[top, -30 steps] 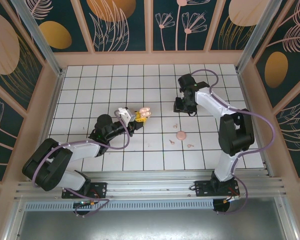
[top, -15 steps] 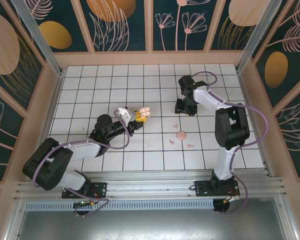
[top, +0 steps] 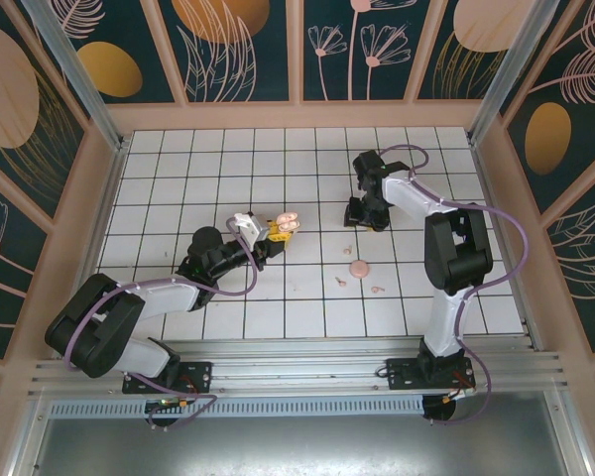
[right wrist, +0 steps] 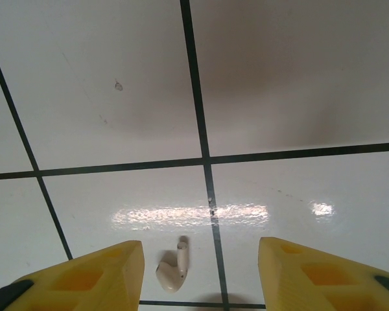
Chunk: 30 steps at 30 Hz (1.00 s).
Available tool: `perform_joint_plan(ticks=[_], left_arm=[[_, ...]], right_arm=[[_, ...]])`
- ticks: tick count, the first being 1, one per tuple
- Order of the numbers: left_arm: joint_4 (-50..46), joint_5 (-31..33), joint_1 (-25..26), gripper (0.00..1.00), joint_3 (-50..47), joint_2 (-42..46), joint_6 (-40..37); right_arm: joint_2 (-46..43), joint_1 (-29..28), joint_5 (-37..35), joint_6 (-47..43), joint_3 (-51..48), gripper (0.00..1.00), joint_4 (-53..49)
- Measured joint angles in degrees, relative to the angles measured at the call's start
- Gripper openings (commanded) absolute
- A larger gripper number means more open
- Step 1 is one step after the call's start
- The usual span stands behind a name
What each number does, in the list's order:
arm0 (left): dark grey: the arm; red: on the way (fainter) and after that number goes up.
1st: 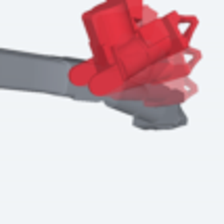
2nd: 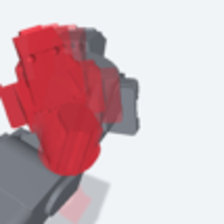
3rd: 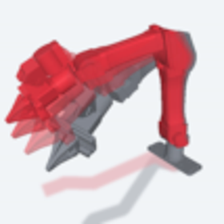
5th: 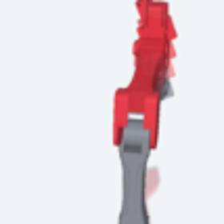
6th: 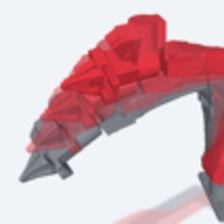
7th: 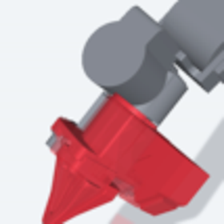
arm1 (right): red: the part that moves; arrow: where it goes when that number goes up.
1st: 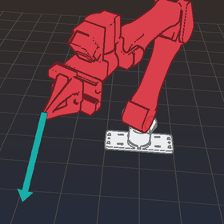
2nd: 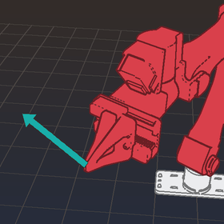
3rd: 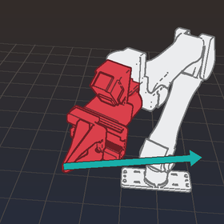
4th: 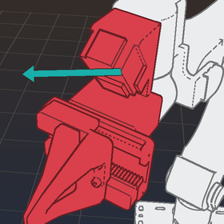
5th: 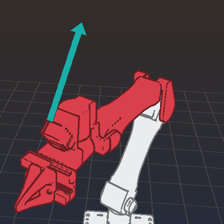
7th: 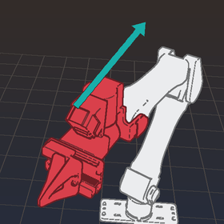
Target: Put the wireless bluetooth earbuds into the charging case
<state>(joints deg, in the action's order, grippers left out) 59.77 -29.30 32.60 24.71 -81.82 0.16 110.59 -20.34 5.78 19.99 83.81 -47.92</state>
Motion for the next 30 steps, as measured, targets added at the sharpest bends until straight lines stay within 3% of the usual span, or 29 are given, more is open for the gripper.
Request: perform_joint_plan(ticks=[30], left_arm=[[-0.5, 0.0, 0.0, 0.11, 0.1, -1.1, 0.1]], right_arm=[[4.5, -3.9, 5.9, 3.8, -4.0, 0.36, 0.4]])
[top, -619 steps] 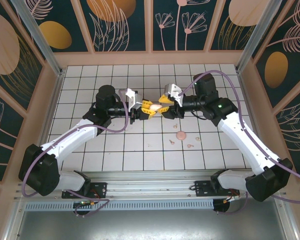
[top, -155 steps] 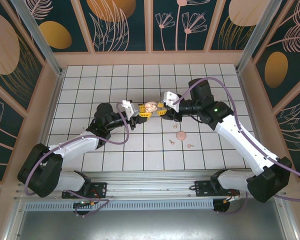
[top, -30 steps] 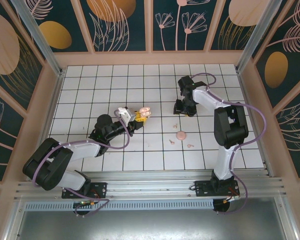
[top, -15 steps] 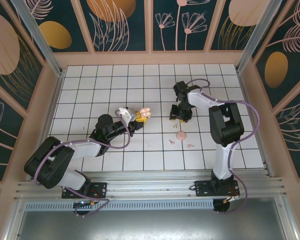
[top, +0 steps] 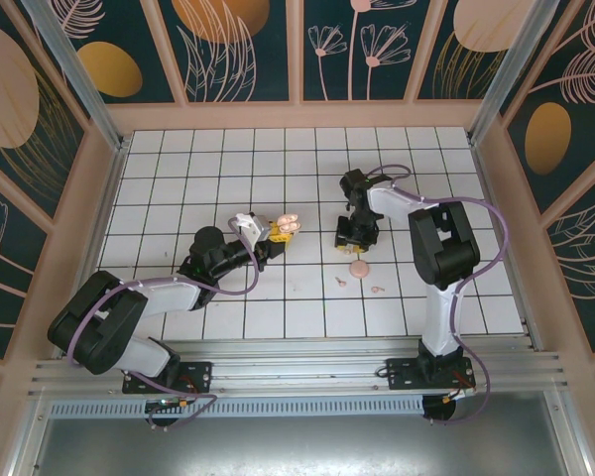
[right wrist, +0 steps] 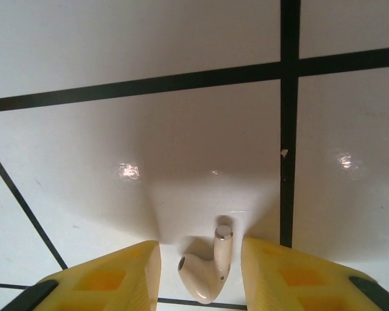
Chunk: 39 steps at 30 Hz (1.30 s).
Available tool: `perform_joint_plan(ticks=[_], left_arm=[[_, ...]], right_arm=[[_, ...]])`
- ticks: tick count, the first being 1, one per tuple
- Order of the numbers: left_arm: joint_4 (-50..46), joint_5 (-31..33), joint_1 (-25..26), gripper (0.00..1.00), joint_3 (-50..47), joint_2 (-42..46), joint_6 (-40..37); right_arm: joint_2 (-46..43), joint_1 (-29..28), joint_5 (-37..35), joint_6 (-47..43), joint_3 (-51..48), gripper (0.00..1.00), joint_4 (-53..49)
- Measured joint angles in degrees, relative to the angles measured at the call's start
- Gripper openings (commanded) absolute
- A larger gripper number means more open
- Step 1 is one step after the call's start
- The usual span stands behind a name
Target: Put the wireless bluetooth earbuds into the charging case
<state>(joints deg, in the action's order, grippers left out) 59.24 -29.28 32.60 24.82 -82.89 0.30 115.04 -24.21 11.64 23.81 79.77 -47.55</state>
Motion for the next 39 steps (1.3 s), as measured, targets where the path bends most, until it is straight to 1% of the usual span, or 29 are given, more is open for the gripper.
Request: perform_joint_plan(ticks=[3, 13, 19, 25, 31, 34, 39], left_arm=[[-0.3, 0.0, 0.0, 0.11, 0.0, 0.0, 0.0], [-1.1, 0.0, 0.0, 0.11, 0.2, 0.0, 0.0], [-1.9, 0.0, 0.0, 0.11, 0.2, 0.3, 0.0], [-2.4, 0.3, 0.0, 0.11, 0.2, 1.3, 0.0], [-2.5, 0.3, 0.0, 0.11, 0.2, 1.7, 0.0], [-2.5, 0.7, 0.0, 0.11, 0.2, 2.2, 0.0], [-2.8, 1.3, 0.0, 0.11, 0.2, 3.3, 0.0]], right_arm=[[0.0, 0.0, -0.2, 0.5, 0.0, 0.31, -0.1], [-0.4, -1.0, -2.2, 0.7, -0.7, 0.24, -0.2], [-3.5, -2.8, -1.4, 0.8, -4.5, 0.22, 0.2], [-8.6, -3.6, -0.9, 1.3, -6.6, 0.22, 0.8], [-14.3, -4.1, 0.5, 3.7, -8.8, 0.22, 2.7], [-16.4, -5.6, 1.7, 5.6, -11.3, 0.22, 4.1], [-19.6, -9.4, 4.8, 12.3, -17.6, 0.23, 7.3]])
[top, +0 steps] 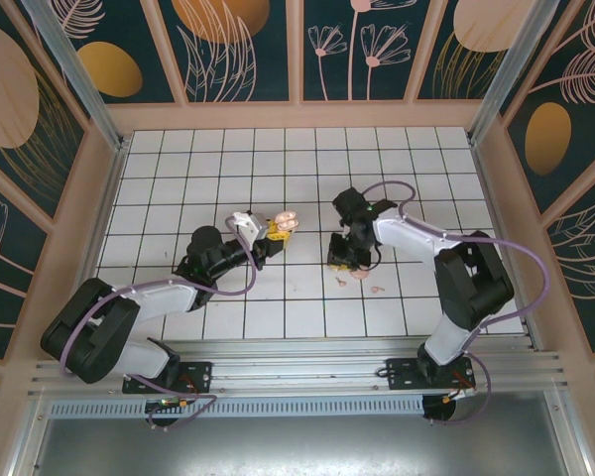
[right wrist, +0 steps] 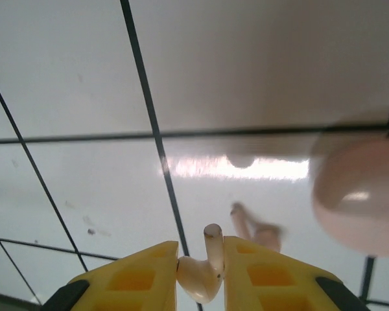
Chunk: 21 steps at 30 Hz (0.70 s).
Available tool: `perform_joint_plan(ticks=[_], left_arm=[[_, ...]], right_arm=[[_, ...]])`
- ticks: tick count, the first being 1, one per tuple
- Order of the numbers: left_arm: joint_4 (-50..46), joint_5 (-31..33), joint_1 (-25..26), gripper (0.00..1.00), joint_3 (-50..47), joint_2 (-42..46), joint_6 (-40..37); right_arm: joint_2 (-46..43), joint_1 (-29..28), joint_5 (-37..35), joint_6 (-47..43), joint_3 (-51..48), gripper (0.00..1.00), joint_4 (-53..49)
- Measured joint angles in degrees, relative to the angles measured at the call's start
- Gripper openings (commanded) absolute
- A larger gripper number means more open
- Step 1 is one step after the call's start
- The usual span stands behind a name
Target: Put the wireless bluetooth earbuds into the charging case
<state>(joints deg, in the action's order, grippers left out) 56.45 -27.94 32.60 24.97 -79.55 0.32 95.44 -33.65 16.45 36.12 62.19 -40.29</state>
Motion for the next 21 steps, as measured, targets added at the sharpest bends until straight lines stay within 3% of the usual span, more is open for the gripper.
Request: perform_joint_plan(ticks=[11, 21], left_arm=[[-0.1, -1.4, 0.0, 0.11, -1.6, 3.0, -0.3], [-1.2, -1.7, 0.0, 0.11, -2.5, 7.3, -3.1]], right_arm=[[-4.1, -11.1, 2.1, 14.8, -5.7, 0.23, 5.0], [-4.1, -12.9, 2.5, 21.9, -9.6, 0.23, 8.1]])
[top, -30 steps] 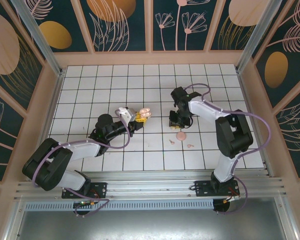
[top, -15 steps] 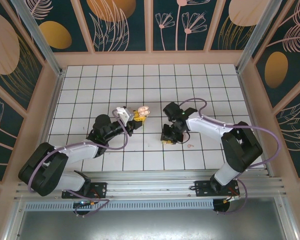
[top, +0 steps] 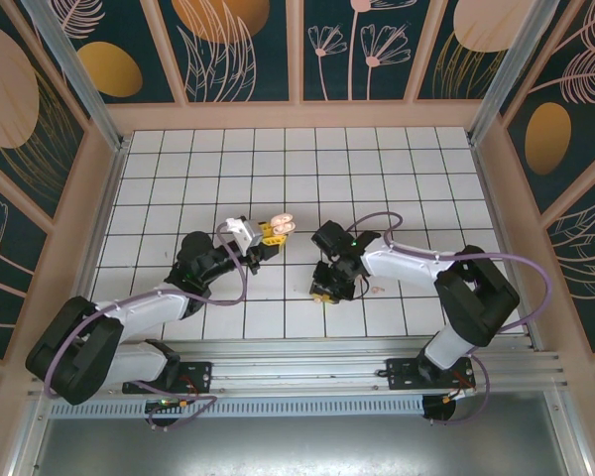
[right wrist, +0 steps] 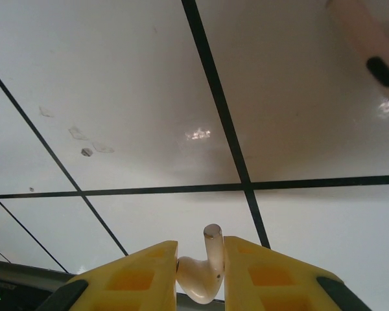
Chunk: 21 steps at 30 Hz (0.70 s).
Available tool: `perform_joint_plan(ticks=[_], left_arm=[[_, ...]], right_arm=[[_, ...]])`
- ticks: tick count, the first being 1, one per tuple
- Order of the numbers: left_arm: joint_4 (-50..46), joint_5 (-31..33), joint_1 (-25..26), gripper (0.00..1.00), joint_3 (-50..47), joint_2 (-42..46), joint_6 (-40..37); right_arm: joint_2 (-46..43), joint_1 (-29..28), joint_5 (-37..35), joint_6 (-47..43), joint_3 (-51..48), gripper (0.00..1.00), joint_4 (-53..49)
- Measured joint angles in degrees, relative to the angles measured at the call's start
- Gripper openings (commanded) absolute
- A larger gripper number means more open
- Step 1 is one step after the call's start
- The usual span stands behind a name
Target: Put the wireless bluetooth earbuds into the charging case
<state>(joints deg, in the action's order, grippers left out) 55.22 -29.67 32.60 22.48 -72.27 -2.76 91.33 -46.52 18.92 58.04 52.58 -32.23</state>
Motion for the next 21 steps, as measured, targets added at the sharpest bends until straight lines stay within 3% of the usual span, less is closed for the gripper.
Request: perform_joint_plan(ticks=[12, 18, 21], left_arm=[[-1.6, 0.4, 0.0, 0.11, -0.5, 0.7, -0.2], [-1.9, 0.4, 0.0, 0.11, -0.5, 0.7, -0.2], [-2.0, 0.4, 0.0, 0.11, -0.5, 0.7, -0.2]], right_arm=[[2.4, -0.7, 0.7, 1.0, -0.5, 0.24, 2.3], [3.8, -0.8, 0.7, 0.8, -0.5, 0.31, 2.5], [3.9, -0.8, 0.7, 0.6, -0.5, 0.39, 2.4]])
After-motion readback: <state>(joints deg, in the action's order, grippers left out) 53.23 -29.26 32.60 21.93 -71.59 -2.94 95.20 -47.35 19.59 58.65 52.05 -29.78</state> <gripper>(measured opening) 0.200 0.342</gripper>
